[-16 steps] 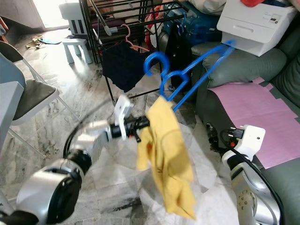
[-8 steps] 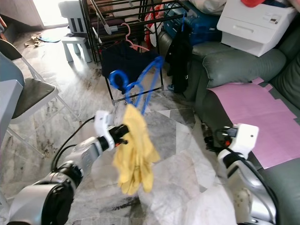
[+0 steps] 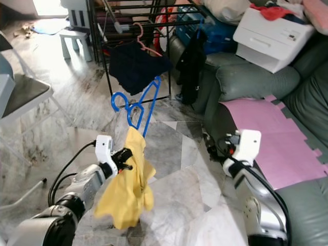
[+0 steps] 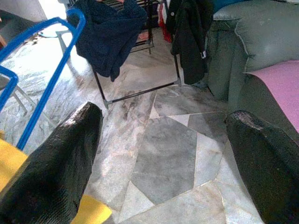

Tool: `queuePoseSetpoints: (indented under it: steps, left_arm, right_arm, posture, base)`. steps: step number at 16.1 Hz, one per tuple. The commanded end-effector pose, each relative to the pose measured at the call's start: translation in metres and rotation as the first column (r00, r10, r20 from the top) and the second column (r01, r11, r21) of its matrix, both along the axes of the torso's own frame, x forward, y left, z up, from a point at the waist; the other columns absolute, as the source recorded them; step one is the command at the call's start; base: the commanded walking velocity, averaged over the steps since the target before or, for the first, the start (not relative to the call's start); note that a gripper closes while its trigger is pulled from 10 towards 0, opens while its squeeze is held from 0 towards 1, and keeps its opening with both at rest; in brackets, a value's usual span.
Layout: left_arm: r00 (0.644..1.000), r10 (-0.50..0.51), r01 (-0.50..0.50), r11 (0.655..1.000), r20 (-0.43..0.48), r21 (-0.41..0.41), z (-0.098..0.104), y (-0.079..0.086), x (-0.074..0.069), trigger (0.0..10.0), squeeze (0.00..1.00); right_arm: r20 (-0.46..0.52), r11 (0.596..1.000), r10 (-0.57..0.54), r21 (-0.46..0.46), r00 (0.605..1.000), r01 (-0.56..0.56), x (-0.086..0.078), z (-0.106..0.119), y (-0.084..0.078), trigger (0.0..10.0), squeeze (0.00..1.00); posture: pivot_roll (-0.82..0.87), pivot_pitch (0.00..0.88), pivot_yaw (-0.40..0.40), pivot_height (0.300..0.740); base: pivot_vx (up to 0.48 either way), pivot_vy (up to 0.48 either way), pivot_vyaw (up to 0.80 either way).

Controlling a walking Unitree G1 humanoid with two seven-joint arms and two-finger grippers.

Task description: Hang hanger

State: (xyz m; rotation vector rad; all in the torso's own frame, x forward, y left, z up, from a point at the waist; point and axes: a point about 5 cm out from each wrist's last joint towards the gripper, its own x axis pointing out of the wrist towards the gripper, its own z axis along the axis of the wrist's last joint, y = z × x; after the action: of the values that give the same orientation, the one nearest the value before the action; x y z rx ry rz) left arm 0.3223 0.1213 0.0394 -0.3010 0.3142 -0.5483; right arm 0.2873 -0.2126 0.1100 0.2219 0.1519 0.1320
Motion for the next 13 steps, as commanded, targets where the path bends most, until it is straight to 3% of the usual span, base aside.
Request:
queuePoseSetpoints:
  steps: [1,4,6,8,9,10,11,12,13]
  left_arm:
    - [0.990,-0.074,0.073,0.997,0.124,0.013,0.019,-0.001,0.007,10.0,0.00]
    - [0.959,-0.197,0.192,0.980,0.203,0.047,0.026,0.001,0.000,10.0,0.00]
    - [0.881,-0.339,0.296,0.939,0.329,0.175,0.042,-0.006,-0.008,10.0,0.00]
    - [0.833,-0.399,0.339,0.916,0.383,0.217,0.056,-0.010,-0.006,10.0,0.00]
    - [0.756,-0.511,0.425,0.859,0.410,0.286,0.071,-0.016,-0.006,10.0,0.00]
    - [0.659,-0.624,0.506,0.781,0.420,0.367,0.085,-0.020,-0.005,10.0,0.00]
    - [0.636,-0.648,0.521,0.761,0.419,0.386,0.087,-0.021,-0.006,10.0,0.00]
    - [0.559,-0.708,0.556,0.707,0.433,0.438,0.101,-0.026,-0.004,10.0,0.00]
    - [0.521,-0.736,0.569,0.677,0.432,0.467,0.105,-0.027,-0.003,10.0,0.00]
  right_arm:
    - [-0.008,1.000,-0.004,0.006,1.000,0.004,0.002,-0.001,-0.002,10.0,0.00]
    - [-0.044,0.999,0.020,0.039,0.999,-0.019,0.005,-0.008,0.004,10.0,0.00]
    - [-0.090,0.997,0.051,0.055,0.995,-0.046,0.006,-0.017,0.010,10.0,0.00]
    - [-0.083,0.992,0.083,0.097,0.993,-0.075,0.006,-0.014,0.013,10.0,0.00]
    - [-0.082,0.991,0.099,0.100,0.992,-0.090,0.006,-0.011,0.013,10.0,0.00]
    - [-0.078,0.991,0.101,0.092,0.992,-0.094,0.006,-0.009,0.009,10.0,0.00]
    - [-0.079,0.991,0.100,0.093,0.992,-0.093,0.006,-0.009,0.008,10.0,0.00]
    - [-0.082,0.991,0.100,0.094,0.992,-0.093,0.004,-0.009,0.005,10.0,0.00]
    - [-0.078,0.991,0.102,0.096,0.992,-0.094,0.003,-0.009,0.005,10.0,0.00]
  posture:
    - [0.07,0.000,-0.123,0.740]
    - [0.11,0.000,-0.140,0.740]
    - [0.12,0.000,-0.144,0.740]
    - [0.11,0.000,-0.137,0.740]
    - [0.10,0.000,-0.123,0.740]
    - [0.09,0.000,-0.113,0.740]
    - [0.09,0.000,-0.113,0.740]
    - [0.08,0.000,-0.093,0.740]
    - [0.08,0.000,-0.087,0.740]
  base:
    - [0.000,0.000,0.00]
    - [0.000,0.000,0.00]
    - [0.000,0.000,0.00]
    - [0.000,0.000,0.00]
    - [0.000,0.000,0.00]
    - [0.000,0.000,0.00]
    - [0.000,0.000,0.00]
    - [0.000,0.000,0.00]
    - [0.000,0.000,0.00]
